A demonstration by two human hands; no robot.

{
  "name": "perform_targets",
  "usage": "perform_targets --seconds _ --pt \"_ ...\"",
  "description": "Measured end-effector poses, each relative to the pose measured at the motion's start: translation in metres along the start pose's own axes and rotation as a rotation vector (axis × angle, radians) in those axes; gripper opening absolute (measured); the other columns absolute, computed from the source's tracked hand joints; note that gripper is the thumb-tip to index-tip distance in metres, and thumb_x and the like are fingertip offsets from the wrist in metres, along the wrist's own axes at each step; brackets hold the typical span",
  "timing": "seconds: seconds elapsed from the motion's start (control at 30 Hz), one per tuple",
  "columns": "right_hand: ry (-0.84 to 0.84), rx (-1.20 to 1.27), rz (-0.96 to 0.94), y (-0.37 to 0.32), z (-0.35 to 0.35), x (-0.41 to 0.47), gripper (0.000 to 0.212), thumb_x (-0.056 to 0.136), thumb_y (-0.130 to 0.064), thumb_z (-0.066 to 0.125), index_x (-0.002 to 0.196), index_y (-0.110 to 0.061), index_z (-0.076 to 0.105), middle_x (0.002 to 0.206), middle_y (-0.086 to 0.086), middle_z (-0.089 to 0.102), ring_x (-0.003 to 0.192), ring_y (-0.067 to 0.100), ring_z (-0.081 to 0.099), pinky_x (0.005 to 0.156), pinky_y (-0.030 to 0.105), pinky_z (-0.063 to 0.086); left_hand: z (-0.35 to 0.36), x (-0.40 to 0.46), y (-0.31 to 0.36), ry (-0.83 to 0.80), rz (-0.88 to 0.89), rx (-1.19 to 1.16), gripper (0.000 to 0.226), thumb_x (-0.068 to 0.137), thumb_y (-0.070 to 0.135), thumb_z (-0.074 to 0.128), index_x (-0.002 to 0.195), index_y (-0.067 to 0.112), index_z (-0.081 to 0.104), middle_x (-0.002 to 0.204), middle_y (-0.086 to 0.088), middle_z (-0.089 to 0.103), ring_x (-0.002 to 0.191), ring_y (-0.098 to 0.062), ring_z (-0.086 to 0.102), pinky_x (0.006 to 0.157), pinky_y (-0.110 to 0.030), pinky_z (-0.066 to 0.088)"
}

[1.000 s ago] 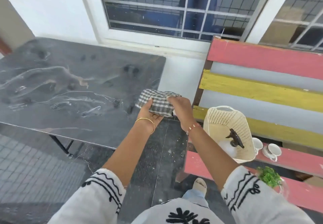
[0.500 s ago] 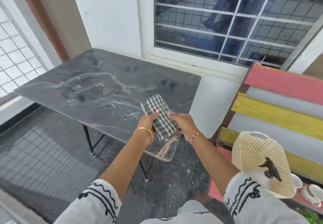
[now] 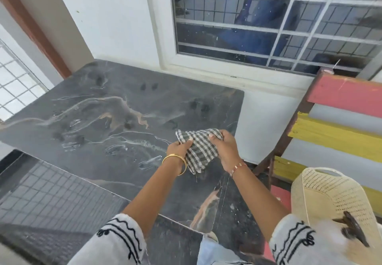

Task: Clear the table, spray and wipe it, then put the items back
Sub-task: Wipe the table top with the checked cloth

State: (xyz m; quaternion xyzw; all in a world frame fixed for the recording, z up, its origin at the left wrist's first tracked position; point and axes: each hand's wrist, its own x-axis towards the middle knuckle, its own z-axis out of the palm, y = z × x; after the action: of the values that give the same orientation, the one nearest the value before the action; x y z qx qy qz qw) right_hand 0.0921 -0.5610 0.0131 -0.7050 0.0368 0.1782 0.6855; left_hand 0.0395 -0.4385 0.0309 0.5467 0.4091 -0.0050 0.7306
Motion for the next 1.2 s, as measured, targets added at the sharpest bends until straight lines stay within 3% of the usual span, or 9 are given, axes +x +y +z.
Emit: perform_targets --seconds 0.1,0.2,0.33,0.47,0.57,0.67,0.83,0.97,1.2 --pt "0.072 -0.001 -0.032 -0.01 -0.001 0.022 0.008 0.087 -0.016 0.063 0.084 -0.02 0.057 0.09 0.011 0.062 0.08 0.02 0.056 0.078 0.04 0.051 0.012 0.022 0.026 -0.031 0.085 0.088 0.019 0.085 0.009 0.061 0.102 0.0 0.061 0.077 -0.006 0.064 0.066 -0.018 0.062 0.062 -0.029 0.054" --pt "0.143 -0.014 -0.014 -0.013 -0.004 0.035 0.016 0.086 -0.02 0.064 0.077 -0.014 0.052 0.077 0.009 0.052 0.067 0.018 0.046 0.062 0.035 0.042 0.021 0.046 0.05 -0.041 0.17 0.268 0.028 0.085 0.014 0.061 0.11 -0.001 0.061 0.099 -0.011 0.068 0.09 -0.026 0.065 0.086 -0.041 0.054" --pt "0.167 -0.594 0.05 0.007 -0.001 0.033 0.039 0.087 -0.036 0.058 0.059 -0.015 0.04 0.051 -0.001 0.039 0.048 0.016 0.04 0.053 0.032 0.045 0.022 0.071 0.057 -0.021 0.188 0.601 0.032 0.09 0.015 0.051 0.119 0.004 0.058 0.121 -0.007 0.061 0.111 -0.024 0.056 0.105 -0.035 0.04" --pt "0.299 -1.069 -0.133 0.023 -0.002 0.035 0.045 0.089 -0.047 0.051 0.109 -0.008 0.059 0.099 0.01 0.065 0.097 0.028 0.058 0.082 0.038 0.049 0.014 0.086 0.046 -0.027 0.302 0.899 0.035 0.093 0.015 0.044 0.126 0.007 0.053 0.134 -0.009 0.054 0.124 -0.025 0.049 0.106 -0.03 0.034" --pt "0.166 -1.093 -0.332 0.028 0.013 0.054 0.051 0.093 -0.044 0.046 0.131 -0.01 0.048 0.132 0.014 0.052 0.127 0.032 0.044 0.107 0.042 0.033 0.005 0.097 0.035 -0.069 0.403 0.987 0.034 0.093 0.011 0.042 0.126 0.008 0.053 0.13 -0.01 0.057 0.121 -0.025 0.052 0.103 -0.029 0.037" --pt "0.061 -1.194 -0.206 0.043 0.039 0.064 0.06 0.096 -0.05 0.031 0.147 -0.02 0.026 0.155 0.016 0.021 0.144 0.032 0.015 0.118 0.046 0.009 -0.005 0.115 0.032 -0.151 0.514 1.055 0.034 0.093 0.01 0.043 0.125 0.008 0.053 0.128 -0.011 0.058 0.118 -0.026 0.054 0.101 -0.03 0.039" --pt "0.293 -1.254 -0.018 0.062 0.08 0.063 0.081 0.08 -0.061 0.001 0.151 -0.023 0.013 0.158 0.015 0.007 0.147 0.031 0.0 0.119 0.049 0.0 -0.023 0.153 0.046 -0.324 0.671 1.155 0.035 0.093 0.011 0.041 0.126 0.01 0.051 0.132 -0.009 0.054 0.123 -0.025 0.049 0.109 -0.034 0.033" --pt "0.506 -1.199 0.137 0.058 0.109 0.079 0.092 0.076 -0.074 0.012 0.148 -0.019 0.026 0.156 0.019 0.018 0.145 0.035 0.012 0.117 0.052 0.007 -0.029 0.181 0.061 -0.411 0.764 1.185 0.035 0.093 0.013 0.04 0.126 0.011 0.05 0.132 -0.008 0.054 0.123 -0.026 0.047 0.111 -0.033 0.025" --pt "0.704 -1.247 0.202 0.064 0.121 0.098 0.074 0.086 -0.06 0.025 0.141 -0.012 0.041 0.145 0.023 0.039 0.136 0.041 0.033 0.111 0.058 0.026 -0.014 0.212 0.076 -0.518 0.816 1.158 0.037 0.095 0.013 0.038 0.13 0.011 0.046 0.135 -0.009 0.052 0.134 -0.027 0.036 0.118 -0.04 0.011"
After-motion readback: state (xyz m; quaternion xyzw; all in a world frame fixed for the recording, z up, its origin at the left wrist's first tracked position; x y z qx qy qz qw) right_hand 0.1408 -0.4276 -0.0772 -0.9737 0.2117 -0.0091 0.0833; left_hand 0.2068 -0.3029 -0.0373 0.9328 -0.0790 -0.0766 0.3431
